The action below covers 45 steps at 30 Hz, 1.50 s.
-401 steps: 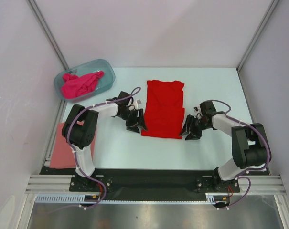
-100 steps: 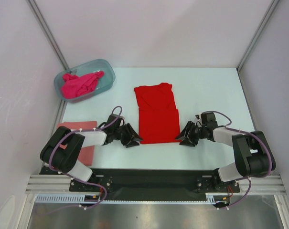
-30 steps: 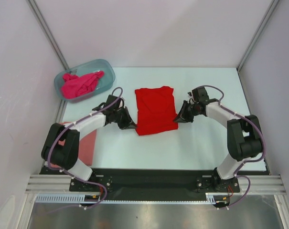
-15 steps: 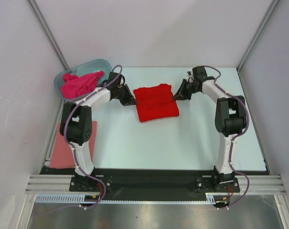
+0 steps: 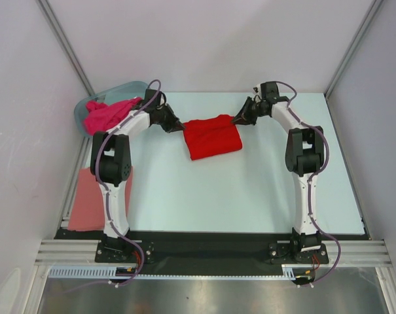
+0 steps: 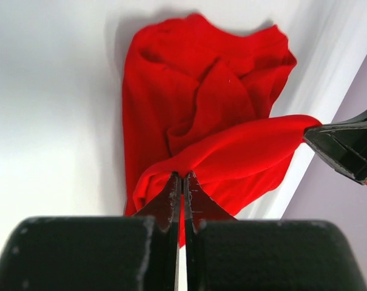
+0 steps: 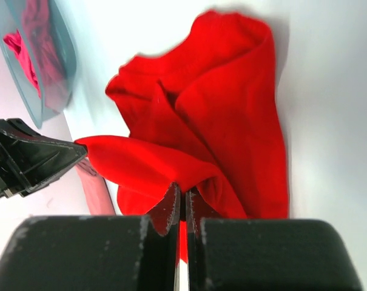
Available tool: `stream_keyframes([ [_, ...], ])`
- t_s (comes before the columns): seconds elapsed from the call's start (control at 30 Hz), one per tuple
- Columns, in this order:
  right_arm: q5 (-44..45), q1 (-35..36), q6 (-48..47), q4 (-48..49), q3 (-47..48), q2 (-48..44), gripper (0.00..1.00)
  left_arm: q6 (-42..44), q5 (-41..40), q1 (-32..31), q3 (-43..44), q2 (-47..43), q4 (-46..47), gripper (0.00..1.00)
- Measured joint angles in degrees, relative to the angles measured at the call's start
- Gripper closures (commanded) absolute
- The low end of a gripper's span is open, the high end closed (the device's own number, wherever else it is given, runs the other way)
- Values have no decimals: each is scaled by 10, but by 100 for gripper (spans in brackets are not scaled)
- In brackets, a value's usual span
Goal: Fold and stack the t-shirts
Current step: Fold the tshirt
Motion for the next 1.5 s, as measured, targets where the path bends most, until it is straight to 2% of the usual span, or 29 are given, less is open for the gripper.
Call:
stream_keyframes([
  [0.17, -6, -3, 18, 12, 33, 33, 100, -8, 5, 2, 32, 31, 10, 100],
  [0.83, -38, -9, 92, 77, 126, 121, 100, -47, 10, 16, 71, 83, 51, 100],
  [1.23, -52, -17, 124, 110, 136, 139, 100, -56, 22, 22, 97, 113, 76, 99],
  [1.27, -54, -18, 127, 115, 136, 140, 97, -56, 22, 22, 98, 113, 80, 99],
  [1.47, -61, -21, 169, 182, 138, 163, 87, -65, 24, 25, 118, 131, 111, 89],
  [1.5, -61, -21, 178, 193, 138, 168, 83, -64, 24, 25, 130, 140, 113, 79],
])
